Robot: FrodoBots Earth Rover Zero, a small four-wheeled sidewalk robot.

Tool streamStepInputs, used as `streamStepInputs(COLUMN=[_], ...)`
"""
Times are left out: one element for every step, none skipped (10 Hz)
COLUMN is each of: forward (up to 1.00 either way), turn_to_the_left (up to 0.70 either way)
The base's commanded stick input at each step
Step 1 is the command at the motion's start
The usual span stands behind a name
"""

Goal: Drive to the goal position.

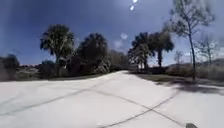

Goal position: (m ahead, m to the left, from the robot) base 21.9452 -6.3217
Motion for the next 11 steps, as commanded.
streamStepInputs(forward=[0.70,0.70,0.70,0.70,0.70,0.70,0.70,0.70,0.70,0.70,0.70], turn_to_the_left=[0.00,0.00,0.00,0.00,0.00,0.00,0.00,0.00,0.00,0.00,-0.08])
